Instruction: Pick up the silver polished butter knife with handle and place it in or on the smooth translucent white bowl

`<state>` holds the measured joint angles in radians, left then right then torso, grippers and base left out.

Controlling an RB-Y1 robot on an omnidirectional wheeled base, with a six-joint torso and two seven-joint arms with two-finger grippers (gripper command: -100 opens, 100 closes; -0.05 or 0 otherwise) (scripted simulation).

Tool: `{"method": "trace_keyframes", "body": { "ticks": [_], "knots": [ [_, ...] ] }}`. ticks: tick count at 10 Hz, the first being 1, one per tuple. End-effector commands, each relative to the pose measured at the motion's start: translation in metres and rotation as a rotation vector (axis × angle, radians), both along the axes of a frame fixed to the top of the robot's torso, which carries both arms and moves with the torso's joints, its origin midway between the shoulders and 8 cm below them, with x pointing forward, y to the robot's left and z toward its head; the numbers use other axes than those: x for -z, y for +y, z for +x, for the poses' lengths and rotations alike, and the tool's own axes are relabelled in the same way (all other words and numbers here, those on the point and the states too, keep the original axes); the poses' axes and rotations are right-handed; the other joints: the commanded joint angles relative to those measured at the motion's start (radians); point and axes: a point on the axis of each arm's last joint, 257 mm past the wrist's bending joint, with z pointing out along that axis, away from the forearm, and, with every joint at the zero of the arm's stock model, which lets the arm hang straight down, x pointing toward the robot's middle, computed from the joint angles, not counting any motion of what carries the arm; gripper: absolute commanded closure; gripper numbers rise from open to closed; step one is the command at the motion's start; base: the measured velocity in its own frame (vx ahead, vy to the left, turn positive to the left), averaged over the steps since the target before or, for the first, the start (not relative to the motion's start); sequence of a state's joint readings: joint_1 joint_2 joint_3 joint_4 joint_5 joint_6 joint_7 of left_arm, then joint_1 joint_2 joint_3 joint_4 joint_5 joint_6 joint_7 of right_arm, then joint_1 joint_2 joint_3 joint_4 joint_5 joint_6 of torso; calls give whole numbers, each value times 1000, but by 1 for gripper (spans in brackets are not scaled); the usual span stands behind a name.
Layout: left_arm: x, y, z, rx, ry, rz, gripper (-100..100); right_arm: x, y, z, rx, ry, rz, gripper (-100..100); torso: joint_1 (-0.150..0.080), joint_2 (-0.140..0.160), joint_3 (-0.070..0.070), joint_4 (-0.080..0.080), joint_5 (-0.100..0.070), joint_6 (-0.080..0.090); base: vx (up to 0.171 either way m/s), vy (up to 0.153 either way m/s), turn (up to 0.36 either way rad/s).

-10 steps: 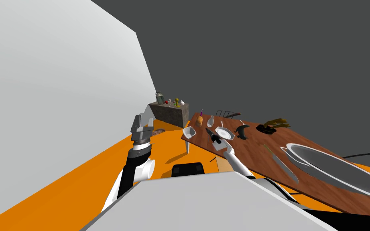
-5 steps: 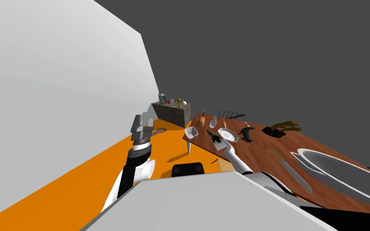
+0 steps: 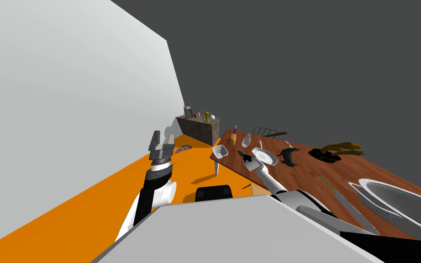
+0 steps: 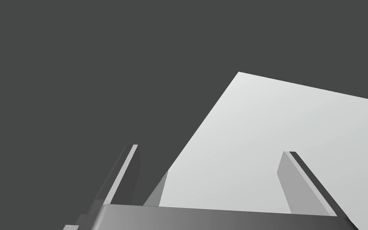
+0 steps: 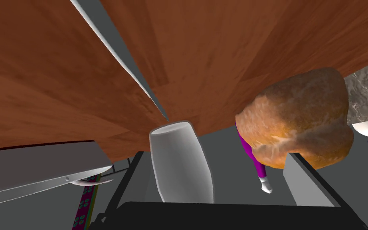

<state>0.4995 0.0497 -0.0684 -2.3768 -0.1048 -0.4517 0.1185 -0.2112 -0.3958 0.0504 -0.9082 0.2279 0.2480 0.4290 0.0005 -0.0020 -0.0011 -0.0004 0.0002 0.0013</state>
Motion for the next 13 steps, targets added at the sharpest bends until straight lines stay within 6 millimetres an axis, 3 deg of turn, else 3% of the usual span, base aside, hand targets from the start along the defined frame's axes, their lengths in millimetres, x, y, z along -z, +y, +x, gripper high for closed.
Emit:
{"method": "trace_keyframes", "body": {
  "ticks": [1,4,7,12,13],
  "knots": [
    [0,0,0,0,0,0,0,10,-8,-7,9,35,-16,-100,0,0,0,0,0,0,13,10,45],
    [0,0,0,0,0,0,0,18,-19,-14,18,79,-44,-100,0,1,0,0,0,0,6,5,39],
    [0,0,0,0,0,0,0,37,-49,-38,43,193,-113,-100,0,0,0,0,0,0,20,18,91],
    [0,0,0,0,0,0,0,57,-71,-68,67,302,-159,-100,0,0,0,0,0,0,18,10,40],
    [0,0,0,0,0,0,0,53,-68,-63,63,283,-153,-100,0,0,0,0,0,0,6,4,5]
  ]
}}
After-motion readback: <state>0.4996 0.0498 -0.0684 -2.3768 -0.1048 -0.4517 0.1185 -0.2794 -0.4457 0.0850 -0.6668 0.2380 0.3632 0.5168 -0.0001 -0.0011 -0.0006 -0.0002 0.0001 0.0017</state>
